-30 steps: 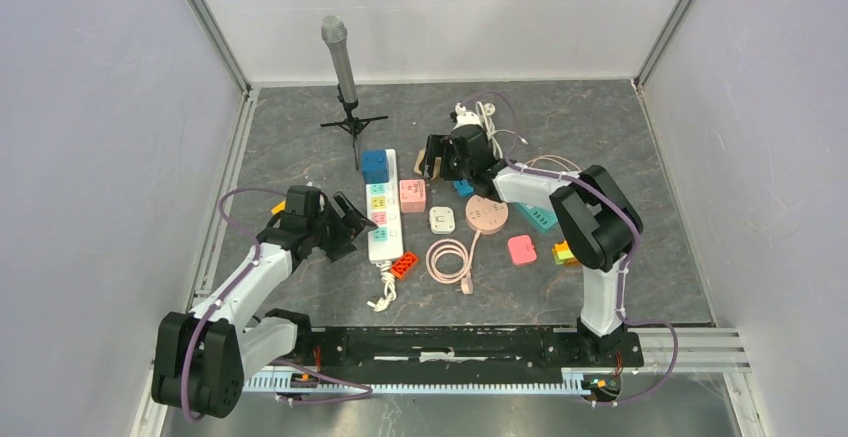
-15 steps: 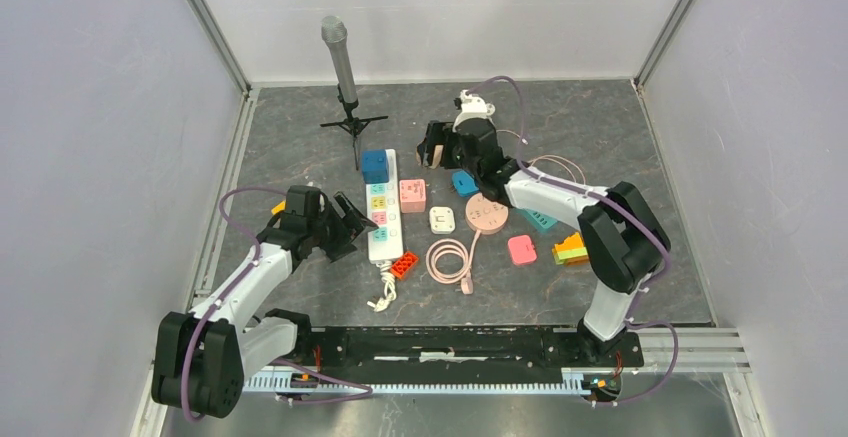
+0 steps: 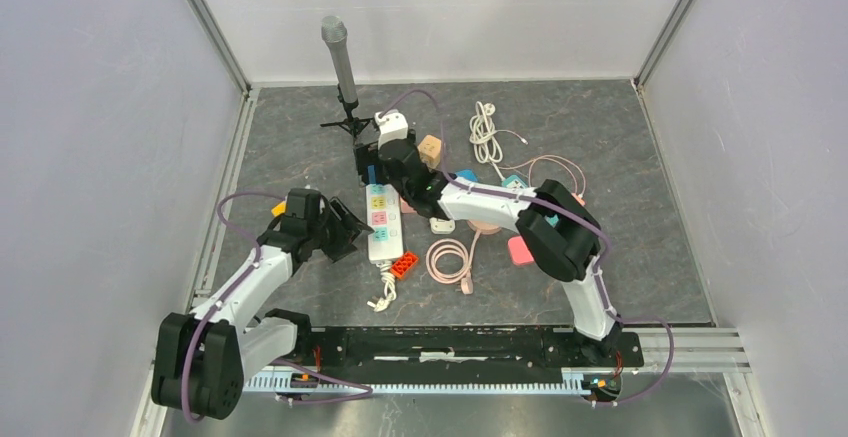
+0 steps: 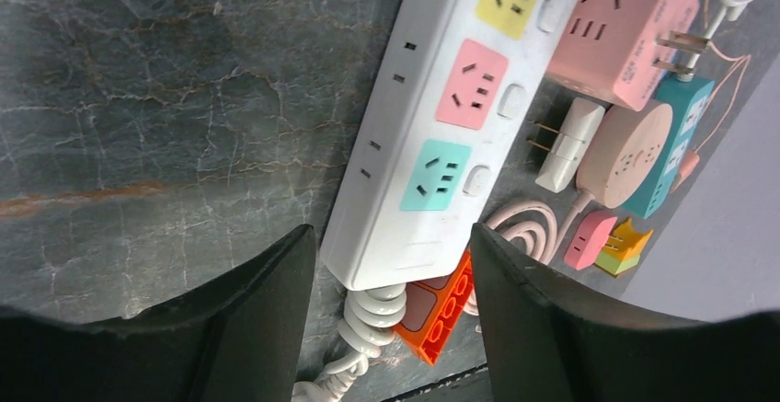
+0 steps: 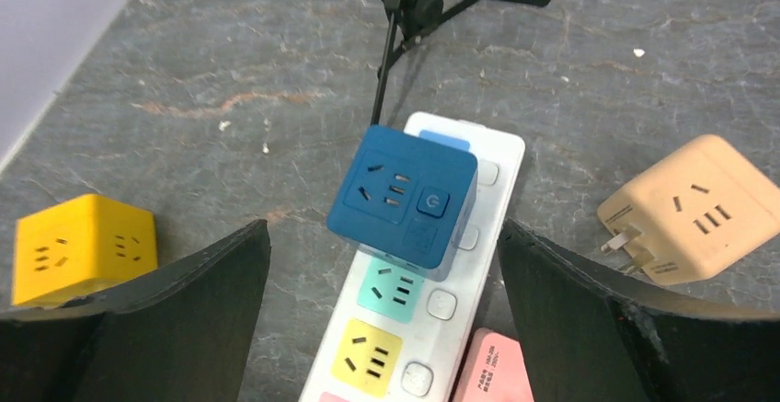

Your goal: Pull the plug off the socket

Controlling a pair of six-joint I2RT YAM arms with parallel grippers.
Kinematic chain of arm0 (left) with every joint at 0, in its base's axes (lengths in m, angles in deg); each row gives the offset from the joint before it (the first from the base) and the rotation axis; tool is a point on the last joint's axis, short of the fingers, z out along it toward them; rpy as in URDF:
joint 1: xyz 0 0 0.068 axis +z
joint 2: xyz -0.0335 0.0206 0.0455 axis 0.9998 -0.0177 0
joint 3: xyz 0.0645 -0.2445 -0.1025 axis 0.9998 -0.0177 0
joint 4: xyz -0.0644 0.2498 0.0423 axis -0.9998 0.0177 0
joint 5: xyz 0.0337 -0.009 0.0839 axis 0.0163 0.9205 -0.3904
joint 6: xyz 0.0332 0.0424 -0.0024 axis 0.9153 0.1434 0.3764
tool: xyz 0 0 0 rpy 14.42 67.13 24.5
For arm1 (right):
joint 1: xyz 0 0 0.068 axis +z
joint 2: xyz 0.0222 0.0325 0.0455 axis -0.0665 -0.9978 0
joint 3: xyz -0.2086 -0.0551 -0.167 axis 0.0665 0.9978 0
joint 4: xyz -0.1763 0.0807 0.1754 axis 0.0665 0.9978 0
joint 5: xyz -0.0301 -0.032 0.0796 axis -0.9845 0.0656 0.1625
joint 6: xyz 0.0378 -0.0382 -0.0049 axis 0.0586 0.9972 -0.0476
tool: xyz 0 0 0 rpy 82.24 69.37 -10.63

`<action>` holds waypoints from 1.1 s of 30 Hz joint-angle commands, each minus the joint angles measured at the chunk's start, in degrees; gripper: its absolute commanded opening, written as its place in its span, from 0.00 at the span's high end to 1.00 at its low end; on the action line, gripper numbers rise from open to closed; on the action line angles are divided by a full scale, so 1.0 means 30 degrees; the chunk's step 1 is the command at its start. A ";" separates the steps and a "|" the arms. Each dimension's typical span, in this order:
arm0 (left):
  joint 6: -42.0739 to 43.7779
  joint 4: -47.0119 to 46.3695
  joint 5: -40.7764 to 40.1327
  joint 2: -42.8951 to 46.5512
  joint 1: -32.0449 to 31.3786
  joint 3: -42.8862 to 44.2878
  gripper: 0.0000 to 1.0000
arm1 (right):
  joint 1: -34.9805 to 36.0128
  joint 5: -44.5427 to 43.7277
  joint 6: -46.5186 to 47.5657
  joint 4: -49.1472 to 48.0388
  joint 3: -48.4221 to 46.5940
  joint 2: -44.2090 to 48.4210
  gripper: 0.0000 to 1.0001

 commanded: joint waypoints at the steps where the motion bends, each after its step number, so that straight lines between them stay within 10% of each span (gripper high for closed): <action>1: -0.1203 -0.1179 0.0597 -0.0323 0.0072 -0.0556 0.33 | 0.0136 -0.1561 0.0891 -0.0497 -0.1136 -0.1032 0.03; 14: -0.1168 -0.2378 0.1082 -0.1507 0.0072 -0.1032 0.34 | 0.0433 -0.1076 0.1657 -0.0419 -0.3359 -0.3771 0.09; 26: -0.1760 -0.4315 0.0796 -0.3630 0.0072 0.0148 0.35 | 0.0939 -0.2195 0.0332 0.1918 -0.4192 -0.3888 0.55; 33: -0.2301 -0.5415 0.0133 -0.4608 0.0083 0.0704 0.34 | 0.1392 -0.3438 -0.0920 0.3671 -0.4185 -0.3440 0.59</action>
